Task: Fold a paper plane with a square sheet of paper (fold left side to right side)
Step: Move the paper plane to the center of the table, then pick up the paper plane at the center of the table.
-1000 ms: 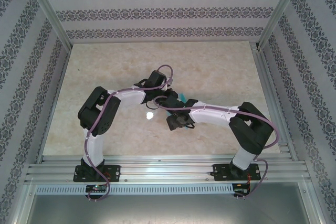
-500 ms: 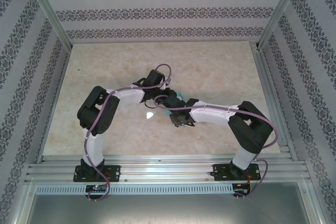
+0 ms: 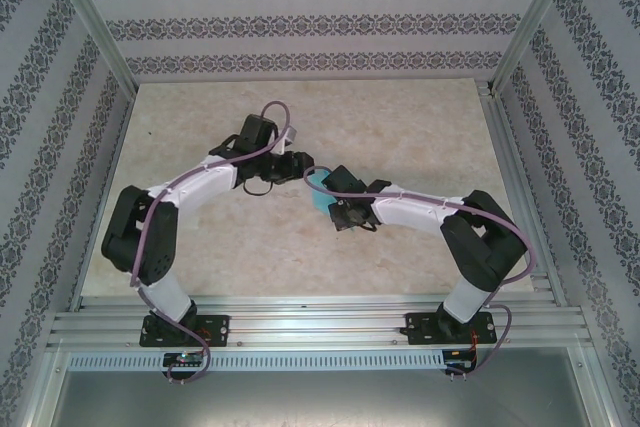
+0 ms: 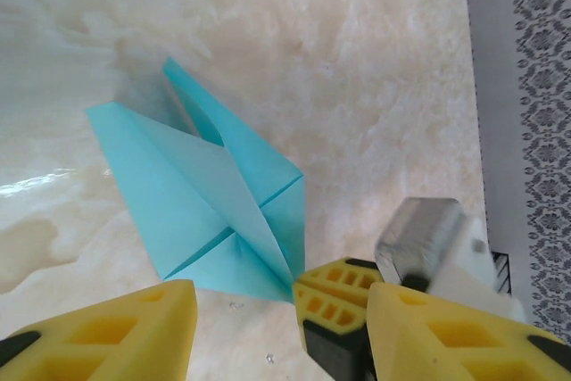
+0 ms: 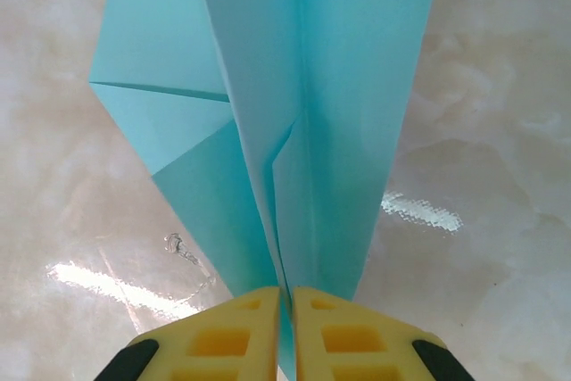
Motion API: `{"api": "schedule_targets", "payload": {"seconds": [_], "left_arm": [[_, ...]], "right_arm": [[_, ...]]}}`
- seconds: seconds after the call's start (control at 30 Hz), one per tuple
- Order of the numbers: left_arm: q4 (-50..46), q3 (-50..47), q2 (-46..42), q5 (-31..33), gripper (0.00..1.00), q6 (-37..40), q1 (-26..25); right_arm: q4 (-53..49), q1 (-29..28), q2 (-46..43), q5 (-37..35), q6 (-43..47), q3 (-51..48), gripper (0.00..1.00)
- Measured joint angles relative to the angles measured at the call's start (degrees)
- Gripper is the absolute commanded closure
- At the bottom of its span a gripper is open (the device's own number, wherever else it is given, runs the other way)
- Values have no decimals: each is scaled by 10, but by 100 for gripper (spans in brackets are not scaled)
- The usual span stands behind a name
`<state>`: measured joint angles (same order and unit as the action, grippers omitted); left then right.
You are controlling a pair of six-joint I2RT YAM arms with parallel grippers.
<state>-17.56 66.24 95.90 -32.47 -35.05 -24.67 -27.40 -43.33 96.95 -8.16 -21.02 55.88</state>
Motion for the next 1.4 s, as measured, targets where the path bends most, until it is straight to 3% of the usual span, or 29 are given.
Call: {"api": "schedule_targets", "payload": {"seconds": [0.1,0.23,0.4,0.7,0.87,1.27,1.4], "left_arm": [[-6,-35,-55,-2,43,8,35],[-28,-100,-128,2,41,19,88],[-58,-166,-204,4,39,30,135],[-87,-206,-250,10,38,43,145],[-90,-207,-250,11,37,46,145],[-92,-216,-251,14,37,47,145],[-94,-217,-252,15,37,49,145]], "right_arm": [[-1,8,9,11,2,1,85],[-7,16,27,25,7,14,72],[-15,19,39,35,21,37,64],[-30,19,33,54,42,66,45],[-39,19,47,55,52,103,39],[-71,18,122,50,82,151,43],[-80,18,134,44,88,163,53]]}}
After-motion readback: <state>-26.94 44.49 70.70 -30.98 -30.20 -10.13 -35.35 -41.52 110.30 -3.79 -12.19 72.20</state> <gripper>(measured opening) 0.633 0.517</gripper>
